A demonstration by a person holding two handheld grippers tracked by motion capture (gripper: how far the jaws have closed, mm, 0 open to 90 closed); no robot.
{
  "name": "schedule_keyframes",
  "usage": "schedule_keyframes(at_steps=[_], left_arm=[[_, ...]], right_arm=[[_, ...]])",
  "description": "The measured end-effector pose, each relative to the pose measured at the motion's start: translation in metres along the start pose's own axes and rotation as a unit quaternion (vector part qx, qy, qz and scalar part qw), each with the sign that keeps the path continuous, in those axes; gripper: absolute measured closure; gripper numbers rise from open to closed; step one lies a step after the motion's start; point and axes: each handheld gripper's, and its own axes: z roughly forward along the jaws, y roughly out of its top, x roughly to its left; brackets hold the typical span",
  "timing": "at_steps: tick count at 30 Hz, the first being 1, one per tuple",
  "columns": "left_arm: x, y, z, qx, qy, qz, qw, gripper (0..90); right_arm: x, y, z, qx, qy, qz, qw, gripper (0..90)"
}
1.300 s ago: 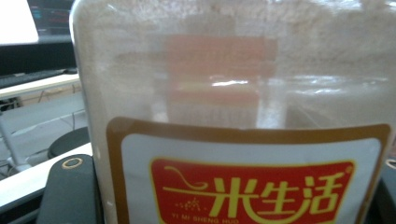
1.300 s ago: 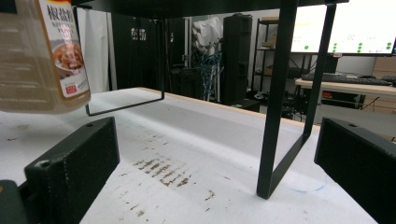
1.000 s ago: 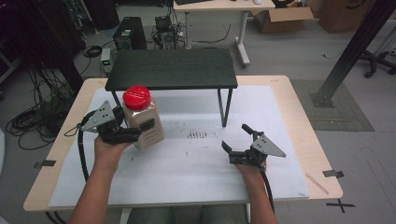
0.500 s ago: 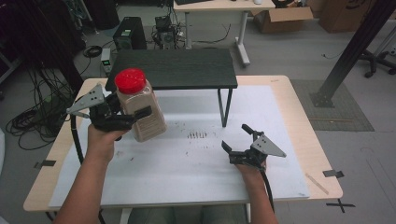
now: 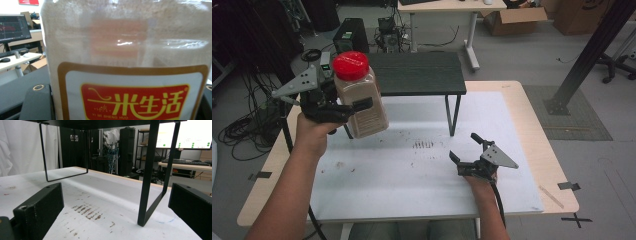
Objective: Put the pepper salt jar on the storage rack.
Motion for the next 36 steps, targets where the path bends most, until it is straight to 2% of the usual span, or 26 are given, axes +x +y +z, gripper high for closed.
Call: schedule_keyframes(at_steps=[20, 25, 30, 36], left_arm=[[0.019, 0.042, 0.014, -0.004, -0.009, 0.009, 0.9999, 25.0], [0.028, 0.050, 0.020, -0.015, -0.009, 0.009, 0.9998, 24.9], [0.041, 0.058, 0.026, -0.022, -0.001, 0.009, 0.9997, 24.9], [0.053, 0.059, 0.033, -0.009, 0.013, 0.007, 0.9999, 24.8]], right_arm=[[0.000, 0.000, 0.000, 0.000, 0.000, 0.001, 1.0000, 0.0], [-0.001, 0.000, 0.000, 0.000, 0.001, 0.001, 1.0000, 0.0], [-0.001, 0.000, 0.000, 0.000, 0.000, 0.003, 1.0000, 0.0], [-0.001, 0.000, 0.000, -0.001, 0.000, 0.003, 1.0000, 0.0]])
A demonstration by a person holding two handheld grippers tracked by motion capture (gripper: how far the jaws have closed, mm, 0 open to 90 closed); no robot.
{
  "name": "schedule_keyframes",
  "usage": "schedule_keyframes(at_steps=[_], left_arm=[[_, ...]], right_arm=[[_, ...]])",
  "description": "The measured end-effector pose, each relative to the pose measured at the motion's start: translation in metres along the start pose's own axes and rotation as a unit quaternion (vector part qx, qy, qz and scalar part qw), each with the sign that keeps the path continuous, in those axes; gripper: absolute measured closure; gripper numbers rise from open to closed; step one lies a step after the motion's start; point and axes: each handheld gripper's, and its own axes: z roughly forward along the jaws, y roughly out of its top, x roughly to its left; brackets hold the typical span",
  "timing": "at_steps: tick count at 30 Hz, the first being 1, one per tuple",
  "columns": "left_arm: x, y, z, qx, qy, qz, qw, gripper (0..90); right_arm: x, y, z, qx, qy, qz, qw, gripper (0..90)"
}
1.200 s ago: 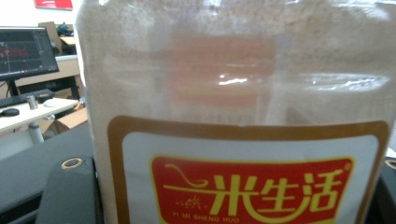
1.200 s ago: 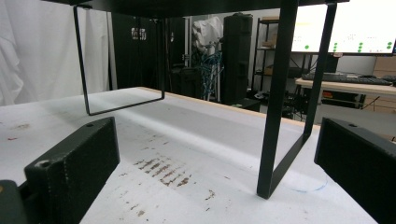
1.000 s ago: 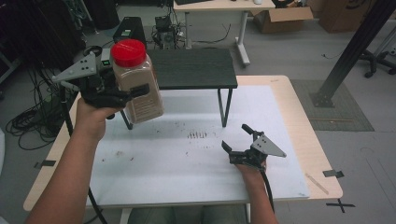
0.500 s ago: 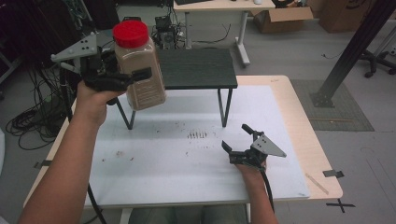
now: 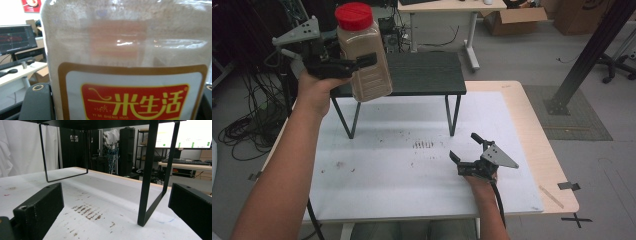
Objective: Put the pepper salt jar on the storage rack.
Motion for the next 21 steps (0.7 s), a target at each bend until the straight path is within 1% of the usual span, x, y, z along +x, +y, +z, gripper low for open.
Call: schedule_keyframes(at_steps=[1, 2, 3, 5, 9, 10, 11, 15, 16, 17, 18, 19, 21], left_arm=[[0.006, 0.000, 0.003, 0.004, 0.008, -0.003, 1.0000, 24.8], [0.008, -0.001, 0.004, 0.006, 0.012, -0.003, 0.9999, 24.8], [0.008, -0.001, 0.004, 0.006, 0.012, -0.003, 0.9999, 24.8], [0.016, -0.003, 0.008, 0.010, 0.023, -0.005, 0.9997, 24.7], [0.026, -0.006, 0.014, 0.019, 0.039, -0.009, 0.9990, 24.7], [0.026, -0.006, 0.014, 0.019, 0.039, -0.009, 0.9990, 24.7], [0.030, -0.008, 0.016, 0.023, 0.046, -0.010, 0.9986, 24.7], [0.038, -0.012, 0.020, 0.026, 0.058, -0.015, 0.9979, 24.6], [0.038, -0.012, 0.020, 0.026, 0.058, -0.015, 0.9979, 24.6], [0.041, -0.013, 0.022, 0.028, 0.065, -0.018, 0.9974, 24.5], [0.041, -0.013, 0.022, 0.028, 0.065, -0.018, 0.9974, 24.5], [0.044, -0.015, 0.023, 0.028, 0.070, -0.023, 0.9969, 24.5], [0.046, -0.017, 0.023, 0.028, 0.073, -0.027, 0.9965, 24.5]], right_arm=[[0.000, 0.000, 0.000, 0.000, 0.000, 0.000, 1.0000, 0.0], [0.000, 0.000, 0.000, 0.001, 0.000, 0.000, 1.0000, 0.0], [0.000, 0.000, 0.000, 0.001, 0.000, 0.000, 1.0000, 0.0], [0.000, 0.000, 0.000, 0.000, 0.000, -0.001, 1.0000, 0.0], [0.000, 0.000, 0.000, 0.000, 0.000, -0.001, 1.0000, 0.0], [0.000, 0.000, 0.000, 0.000, 0.000, -0.001, 1.0000, 0.0], [0.000, 0.000, 0.000, -0.001, -0.001, -0.002, 1.0000, 0.0], [0.000, 0.000, 0.000, -0.002, -0.001, -0.001, 1.0000, 0.0], [0.000, 0.000, 0.000, -0.002, -0.001, -0.001, 1.0000, 0.0], [0.000, 0.000, 0.000, -0.001, -0.001, -0.001, 1.0000, 0.0], [0.000, 0.000, 0.000, -0.001, -0.001, -0.001, 1.0000, 0.0], [0.000, 0.000, 0.000, -0.001, -0.001, -0.001, 1.0000, 0.0], [0.000, 0.000, 0.000, -0.002, -0.001, -0.001, 1.0000, 0.0]])
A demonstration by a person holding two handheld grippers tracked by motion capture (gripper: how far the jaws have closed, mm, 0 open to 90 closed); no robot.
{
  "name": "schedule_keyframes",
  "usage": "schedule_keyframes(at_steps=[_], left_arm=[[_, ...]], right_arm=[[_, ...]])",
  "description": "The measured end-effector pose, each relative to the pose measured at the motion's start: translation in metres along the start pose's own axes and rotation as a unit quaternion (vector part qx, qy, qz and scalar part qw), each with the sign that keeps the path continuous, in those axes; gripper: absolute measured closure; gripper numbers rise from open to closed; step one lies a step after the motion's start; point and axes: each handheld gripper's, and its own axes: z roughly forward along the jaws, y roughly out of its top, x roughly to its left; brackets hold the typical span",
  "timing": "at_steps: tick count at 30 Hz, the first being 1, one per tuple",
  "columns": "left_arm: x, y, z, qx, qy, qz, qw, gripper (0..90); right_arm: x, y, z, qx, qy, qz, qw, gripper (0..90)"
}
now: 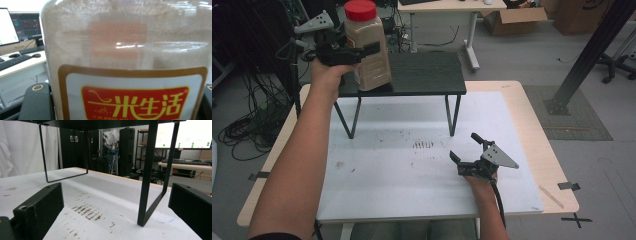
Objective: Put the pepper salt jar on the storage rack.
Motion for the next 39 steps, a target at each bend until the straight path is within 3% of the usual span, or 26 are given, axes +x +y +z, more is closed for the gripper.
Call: schedule_keyframes(at_steps=[9, 18, 20, 24, 39], left_arm=[[0.009, -0.004, 0.003, -0.009, 0.018, -0.012, 0.9997, 24.4], [0.015, -0.011, 0.007, 0.001, 0.030, -0.012, 0.9995, 24.3], [0.015, -0.012, 0.007, 0.004, 0.030, -0.010, 0.9995, 24.2], [0.018, -0.019, 0.004, -0.014, 0.028, -0.019, 0.9993, 24.4], [0.017, -0.017, 0.004, -0.008, 0.029, -0.016, 0.9994, 23.7]], right_arm=[[0.000, 0.000, 0.000, -0.001, 0.000, -0.001, 1.0000, 0.0], [0.000, 0.000, 0.000, -0.001, 0.000, 0.001, 1.0000, 0.0], [0.000, 0.000, 0.000, -0.001, 0.000, 0.000, 1.0000, 0.0], [0.000, 0.000, 0.000, 0.000, -0.001, 0.001, 1.0000, 0.0], [0.000, 0.000, 0.000, -0.001, 0.000, 0.001, 1.0000, 0.0]])
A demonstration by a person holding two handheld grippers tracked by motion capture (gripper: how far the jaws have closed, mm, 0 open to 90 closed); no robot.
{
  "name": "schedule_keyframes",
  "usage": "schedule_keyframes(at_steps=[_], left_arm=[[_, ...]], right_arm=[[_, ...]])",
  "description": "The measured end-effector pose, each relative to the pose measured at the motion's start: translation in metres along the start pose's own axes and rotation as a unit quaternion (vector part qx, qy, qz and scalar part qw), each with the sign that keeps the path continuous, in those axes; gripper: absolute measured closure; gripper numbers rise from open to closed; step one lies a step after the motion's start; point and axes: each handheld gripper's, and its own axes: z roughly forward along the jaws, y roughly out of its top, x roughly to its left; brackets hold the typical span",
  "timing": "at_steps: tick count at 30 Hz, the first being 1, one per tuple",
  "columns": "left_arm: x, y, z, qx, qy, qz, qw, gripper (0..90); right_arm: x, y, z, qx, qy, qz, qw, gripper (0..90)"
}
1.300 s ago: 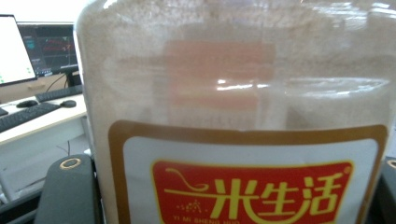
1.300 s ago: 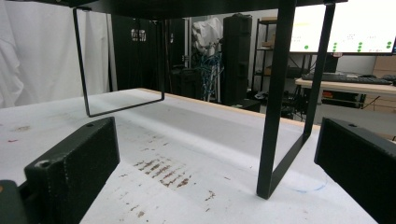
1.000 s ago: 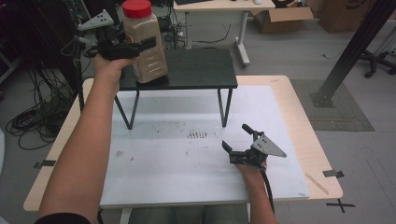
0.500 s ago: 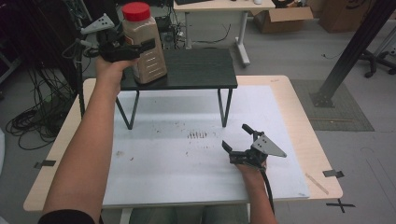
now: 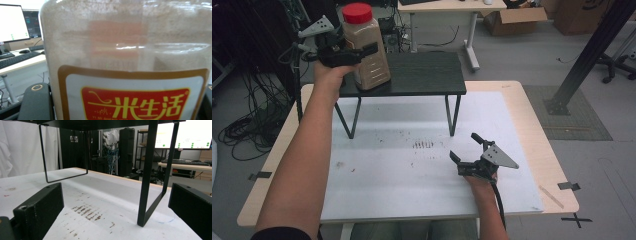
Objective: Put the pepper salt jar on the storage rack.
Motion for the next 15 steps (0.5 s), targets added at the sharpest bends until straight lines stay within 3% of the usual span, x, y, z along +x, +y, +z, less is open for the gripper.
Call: schedule_keyframes(at_steps=[15], left_arm=[[0.0000, 0.0037, -0.0082, -0.001, 0.011, -0.010, 0.9999, 13.8]], right_arm=[[0.0002, 0.0000, 0.0001, 0.000, -0.001, -0.001, 1.0000, 0.0]])
